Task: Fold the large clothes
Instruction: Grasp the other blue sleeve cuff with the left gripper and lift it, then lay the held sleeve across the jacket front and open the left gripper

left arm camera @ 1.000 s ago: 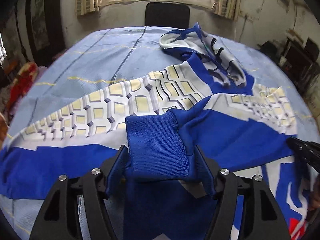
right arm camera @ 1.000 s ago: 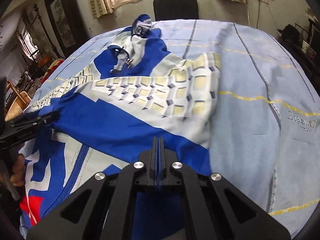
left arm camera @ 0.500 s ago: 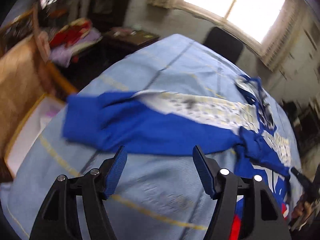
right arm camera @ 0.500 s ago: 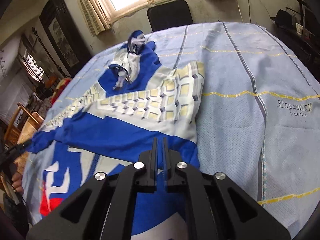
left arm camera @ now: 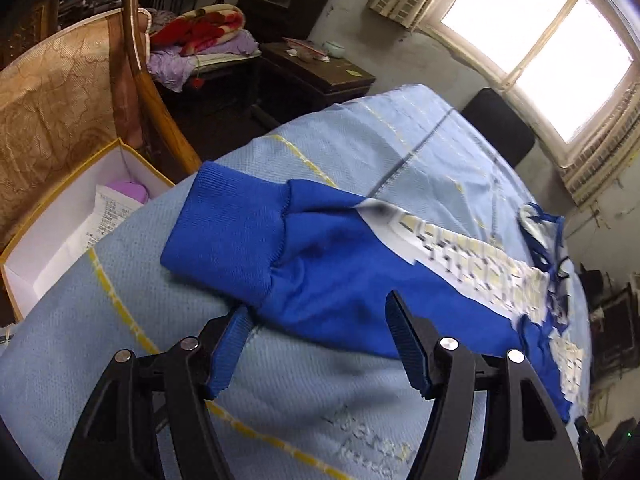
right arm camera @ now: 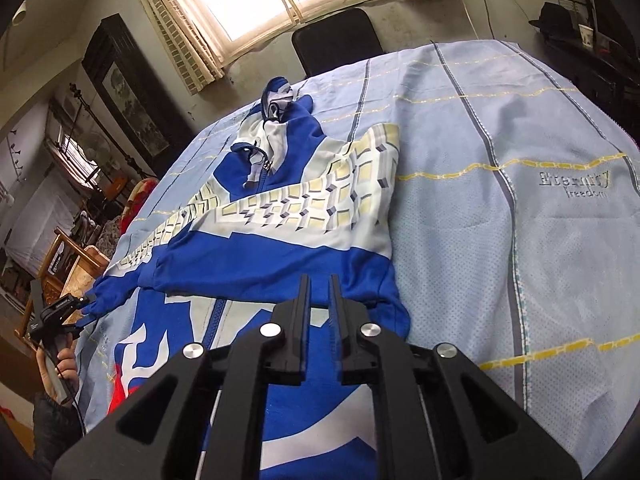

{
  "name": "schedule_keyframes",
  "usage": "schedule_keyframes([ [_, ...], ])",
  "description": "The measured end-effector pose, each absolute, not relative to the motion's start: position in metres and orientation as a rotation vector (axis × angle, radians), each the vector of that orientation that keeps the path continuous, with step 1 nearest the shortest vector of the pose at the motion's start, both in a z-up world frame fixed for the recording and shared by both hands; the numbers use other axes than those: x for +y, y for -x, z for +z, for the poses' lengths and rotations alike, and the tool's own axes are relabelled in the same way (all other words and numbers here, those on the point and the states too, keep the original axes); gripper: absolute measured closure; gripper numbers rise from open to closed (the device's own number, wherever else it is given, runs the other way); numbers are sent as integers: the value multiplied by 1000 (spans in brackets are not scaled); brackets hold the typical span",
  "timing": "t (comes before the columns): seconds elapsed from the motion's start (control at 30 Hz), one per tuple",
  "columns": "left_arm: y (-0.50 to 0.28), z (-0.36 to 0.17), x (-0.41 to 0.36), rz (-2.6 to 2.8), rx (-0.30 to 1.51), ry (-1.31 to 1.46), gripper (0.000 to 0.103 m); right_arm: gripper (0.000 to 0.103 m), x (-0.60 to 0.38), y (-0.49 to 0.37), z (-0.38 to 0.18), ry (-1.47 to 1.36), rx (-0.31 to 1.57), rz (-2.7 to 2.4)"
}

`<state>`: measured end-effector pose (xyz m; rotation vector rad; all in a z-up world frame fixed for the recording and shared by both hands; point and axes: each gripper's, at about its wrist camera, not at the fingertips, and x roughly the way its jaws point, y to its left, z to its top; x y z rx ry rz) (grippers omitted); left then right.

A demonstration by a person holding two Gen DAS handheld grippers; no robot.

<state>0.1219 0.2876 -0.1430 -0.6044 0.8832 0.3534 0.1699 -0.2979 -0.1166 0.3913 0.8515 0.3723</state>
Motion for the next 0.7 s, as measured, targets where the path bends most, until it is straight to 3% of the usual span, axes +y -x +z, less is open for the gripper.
schedule_keyframes([
  [0.2,-121,-144,293,367,862,627,38,82,-299,-169,-117,-394,844,369],
  [0.27,-125,-143,293,364,868,597,74,82,-299,-169,-117,-397,847,372],
  [0.37,-132,-141,293,361,884,574,87,82,-299,-169,-117,-399,847,370],
  [0.7,-165,-83,206,307,846,188,89,82,-301,-170,-119,-413,857,370],
])
